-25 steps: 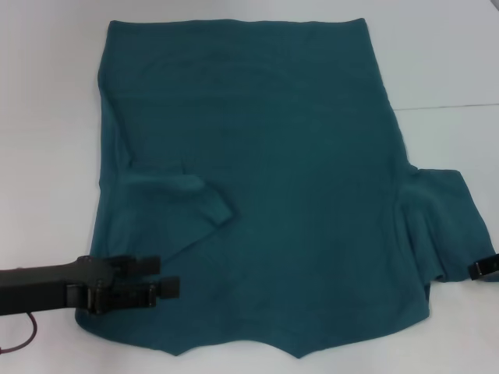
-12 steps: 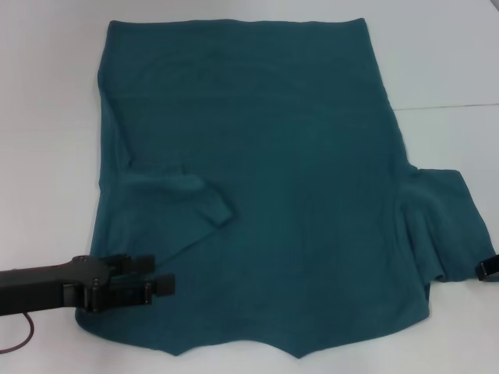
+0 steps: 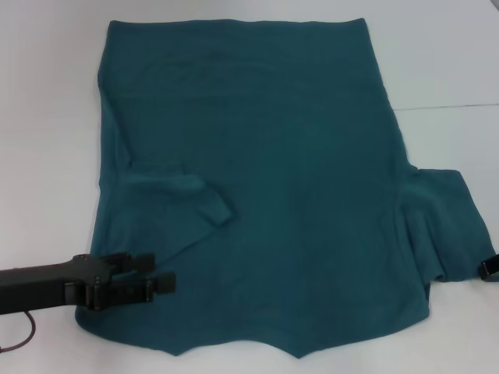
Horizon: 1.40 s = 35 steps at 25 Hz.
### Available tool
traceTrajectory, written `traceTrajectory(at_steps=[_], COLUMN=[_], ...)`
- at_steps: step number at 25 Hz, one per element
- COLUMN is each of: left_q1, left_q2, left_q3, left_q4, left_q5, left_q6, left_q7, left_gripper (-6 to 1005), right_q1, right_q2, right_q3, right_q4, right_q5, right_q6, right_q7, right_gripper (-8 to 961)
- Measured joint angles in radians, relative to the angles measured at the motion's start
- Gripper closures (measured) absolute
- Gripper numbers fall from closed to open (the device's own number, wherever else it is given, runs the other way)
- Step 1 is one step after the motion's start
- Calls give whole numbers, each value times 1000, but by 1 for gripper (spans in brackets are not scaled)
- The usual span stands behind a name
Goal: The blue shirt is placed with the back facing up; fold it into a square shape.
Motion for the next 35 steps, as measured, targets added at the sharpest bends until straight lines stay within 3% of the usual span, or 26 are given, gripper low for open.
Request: traceTrajectory(at_steps=[11,29,35], left_q1=[0,0,2], left_q2=[0,-3,-3], left_q3=[0,5,6], left_q4=[0,-2,-2], left_q5=[0,0,0], left_q6=[0,-13,-13], left_q7=[0,0,0], left_gripper=[155,155,155], right_q1=[9,14,11], right_q2=[4,8,1], right_q3=[-20,-50,-95], right_q4=[11,16,23], right_q5=[-22,-26,-26], right_q6=[8,19,28], right_q7=[20,34,66], right_gripper=[439,441,447])
